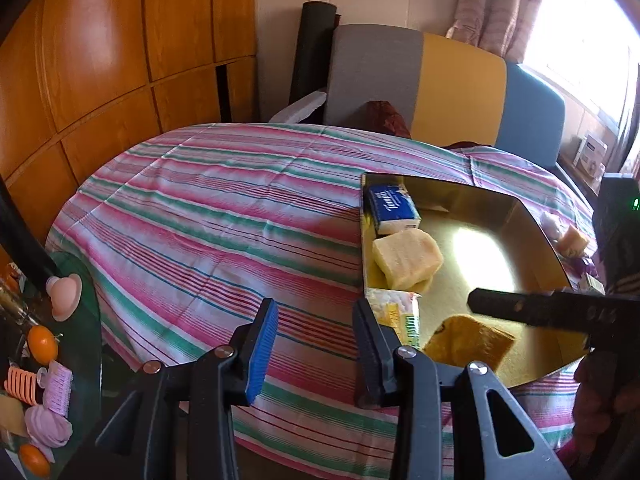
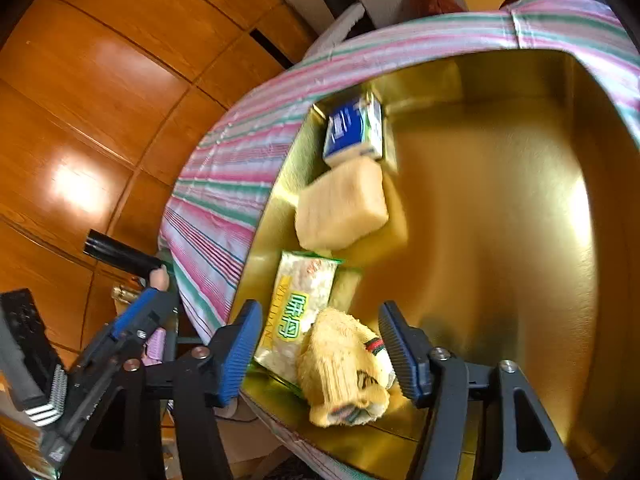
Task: Organize objects
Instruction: 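Carry the yellow sponge into the gold tray with the right tool and release, then move both tools back toward the remaining items on the table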
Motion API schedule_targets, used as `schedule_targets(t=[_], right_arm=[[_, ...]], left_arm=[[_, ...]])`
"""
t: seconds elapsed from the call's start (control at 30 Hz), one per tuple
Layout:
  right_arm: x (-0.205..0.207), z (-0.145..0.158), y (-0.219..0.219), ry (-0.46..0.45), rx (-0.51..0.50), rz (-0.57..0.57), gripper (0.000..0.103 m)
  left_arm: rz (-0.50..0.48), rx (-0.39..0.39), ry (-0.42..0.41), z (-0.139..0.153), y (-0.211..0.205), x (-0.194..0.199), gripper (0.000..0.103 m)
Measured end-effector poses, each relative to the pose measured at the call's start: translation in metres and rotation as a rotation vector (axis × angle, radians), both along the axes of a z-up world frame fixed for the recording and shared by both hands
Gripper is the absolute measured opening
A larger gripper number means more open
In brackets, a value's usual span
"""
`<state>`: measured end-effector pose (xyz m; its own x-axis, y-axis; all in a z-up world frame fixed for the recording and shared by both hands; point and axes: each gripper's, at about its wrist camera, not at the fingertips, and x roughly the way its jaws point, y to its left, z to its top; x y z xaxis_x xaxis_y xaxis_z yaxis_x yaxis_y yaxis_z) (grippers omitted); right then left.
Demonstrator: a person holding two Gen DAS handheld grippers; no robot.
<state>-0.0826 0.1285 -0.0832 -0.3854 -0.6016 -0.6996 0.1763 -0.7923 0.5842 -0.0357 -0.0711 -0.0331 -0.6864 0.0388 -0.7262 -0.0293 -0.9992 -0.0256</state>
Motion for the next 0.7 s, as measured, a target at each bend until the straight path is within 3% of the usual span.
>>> schedule_targets(t=[0.07,0.37,0.7], right_arm=[[0.004,0.010,0.009,0.018,0.013,-0.019,0.070],[0.025,0.051,0.056,0.152,0.162,-0.097,0.082],[0.052,0.076,0.188,0.186,0.297,-0.304,0.085]], left_arm=[[-0.019,-0.006,0.006,0.002,0.006,0.003,0.039],[-0.099,-0.028,0.026,0.010,0.036,0.012,0.039],[-0.192,-0.070,0.019,0.015,0.081,0.014,0.039]])
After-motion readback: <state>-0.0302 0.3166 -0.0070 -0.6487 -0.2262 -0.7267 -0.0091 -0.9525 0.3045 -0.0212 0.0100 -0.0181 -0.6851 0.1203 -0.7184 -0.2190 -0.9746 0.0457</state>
